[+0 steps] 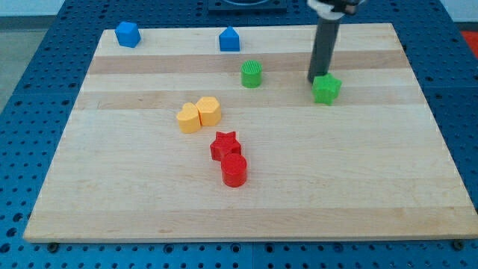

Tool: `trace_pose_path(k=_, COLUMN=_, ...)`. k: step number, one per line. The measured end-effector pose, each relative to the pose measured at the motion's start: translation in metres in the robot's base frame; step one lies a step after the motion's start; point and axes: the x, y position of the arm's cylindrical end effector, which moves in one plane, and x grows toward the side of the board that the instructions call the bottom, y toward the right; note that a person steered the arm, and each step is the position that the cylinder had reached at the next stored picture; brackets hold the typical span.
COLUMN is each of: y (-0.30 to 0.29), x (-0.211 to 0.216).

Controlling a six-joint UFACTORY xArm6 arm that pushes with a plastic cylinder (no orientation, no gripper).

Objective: Push the green circle to the top left of the green star

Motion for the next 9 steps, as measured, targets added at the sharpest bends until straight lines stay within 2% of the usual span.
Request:
trace_pose_path(k=1, y=-0.006, x=0.000)
trace_pose_path(k=2, y=0.002, x=-0.038)
trace_pose_path(k=4, y=-0.049, x=-0.081)
trace_pose_path(k=5, y=-0.089, x=-0.084)
trace_pose_path(k=6, y=-0.131, x=-0.064)
trace_pose_path(k=7, y=-0.135, x=-0.027)
trace_pose_path(k=9, y=-0.042, x=0.007)
